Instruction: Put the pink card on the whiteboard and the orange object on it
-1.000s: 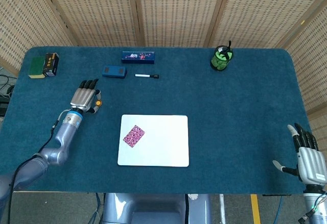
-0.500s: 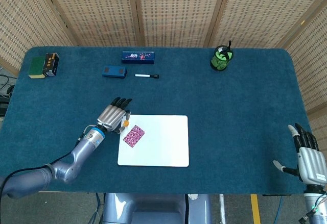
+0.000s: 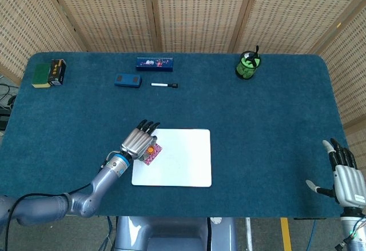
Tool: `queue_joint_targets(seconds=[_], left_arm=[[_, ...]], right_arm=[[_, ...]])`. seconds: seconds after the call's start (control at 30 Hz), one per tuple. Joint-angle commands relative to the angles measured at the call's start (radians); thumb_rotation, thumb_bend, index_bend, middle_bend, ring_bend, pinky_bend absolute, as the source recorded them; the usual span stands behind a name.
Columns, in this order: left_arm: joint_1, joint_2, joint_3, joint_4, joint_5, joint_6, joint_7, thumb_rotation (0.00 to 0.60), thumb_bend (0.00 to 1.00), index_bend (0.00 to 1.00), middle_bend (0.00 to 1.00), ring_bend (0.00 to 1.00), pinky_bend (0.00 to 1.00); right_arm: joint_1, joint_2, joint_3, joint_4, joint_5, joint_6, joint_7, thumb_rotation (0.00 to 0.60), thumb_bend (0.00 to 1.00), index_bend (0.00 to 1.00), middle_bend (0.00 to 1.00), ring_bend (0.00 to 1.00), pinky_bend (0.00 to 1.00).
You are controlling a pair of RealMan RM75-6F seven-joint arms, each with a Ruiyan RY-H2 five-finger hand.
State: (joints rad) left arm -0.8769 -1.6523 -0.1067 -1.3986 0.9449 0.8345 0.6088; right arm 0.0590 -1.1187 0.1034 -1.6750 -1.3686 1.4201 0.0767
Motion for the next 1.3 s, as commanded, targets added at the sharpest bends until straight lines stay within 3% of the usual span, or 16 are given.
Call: queue_joint_targets(seconds=[0.03, 0.2, 0.23, 0.37, 0.5, 0.73, 0.83, 1.03, 1.3], left_arm=[[-0.001, 0.005, 0.007, -0.009, -0.009, 0.006, 0.01, 0.6, 0.31, 0.55, 0.0, 0.0, 0.0], [-0.004, 0.003, 0.011, -0.012, -0.021, 0.021, 0.027, 0.6, 0.29, 0.54, 0.0, 0.0, 0.0], [-0.004, 0.003, 0.012, -0.013, -0.023, 0.021, 0.029, 0.6, 0.27, 0.5, 0.0, 0.0, 0.0], [-0.009, 0.007, 0.016, -0.017, -0.033, 0.018, 0.033, 0.6, 0.2, 0.15, 0.0, 0.0, 0.0], [-0.011, 0.019, 0.015, -0.032, -0.032, 0.013, 0.021, 0.6, 0.18, 0.02, 0.0, 0.0, 0.0], [0.026, 0.11, -0.018, -0.142, 0.053, 0.077, -0.086, 0.6, 0.16, 0.0, 0.0, 0.0, 0.0], [0.075, 0.204, -0.01, -0.216, 0.127, 0.148, -0.134, 0.6, 0.04, 0.0, 0.0, 0.0, 0.0], [0.238, 0.394, 0.058, -0.3, 0.231, 0.355, -0.191, 0.6, 0.0, 0.0, 0.0, 0.0, 0.0], [0.524, 0.483, 0.16, -0.289, 0.302, 0.669, -0.348, 0.6, 0.0, 0.0, 0.0, 0.0, 0.0]], right_arm=[[0.0, 0.0, 0.0, -0.001, 0.0, 0.0, -0.001, 0.6, 0.0, 0.0, 0.0, 0.0, 0.0], [0.0, 0.0, 0.0, -0.002, 0.001, 0.001, -0.003, 0.6, 0.0, 0.0, 0.0, 0.0, 0.0], [0.0, 0.0, 0.0, -0.001, 0.001, 0.001, -0.003, 0.6, 0.0, 0.0, 0.0, 0.0, 0.0], [0.0, 0.0, 0.0, -0.002, 0.001, 0.0, -0.003, 0.6, 0.0, 0.0, 0.0, 0.0, 0.0], [0.001, 0.0, 0.0, -0.001, 0.002, -0.001, -0.002, 0.6, 0.0, 0.0, 0.0, 0.0, 0.0], [0.0, 0.001, 0.0, -0.001, 0.002, -0.001, 0.001, 0.6, 0.0, 0.0, 0.0, 0.0, 0.0], [0.0, 0.001, 0.0, 0.0, 0.001, -0.002, 0.003, 0.6, 0.0, 0.0, 0.0, 0.0, 0.0], [0.0, 0.0, -0.001, -0.002, 0.0, 0.001, -0.007, 0.6, 0.0, 0.0, 0.0, 0.0, 0.0], [-0.002, -0.007, 0.004, -0.01, 0.01, 0.01, -0.035, 0.6, 0.0, 0.0, 0.0, 0.0, 0.0]])
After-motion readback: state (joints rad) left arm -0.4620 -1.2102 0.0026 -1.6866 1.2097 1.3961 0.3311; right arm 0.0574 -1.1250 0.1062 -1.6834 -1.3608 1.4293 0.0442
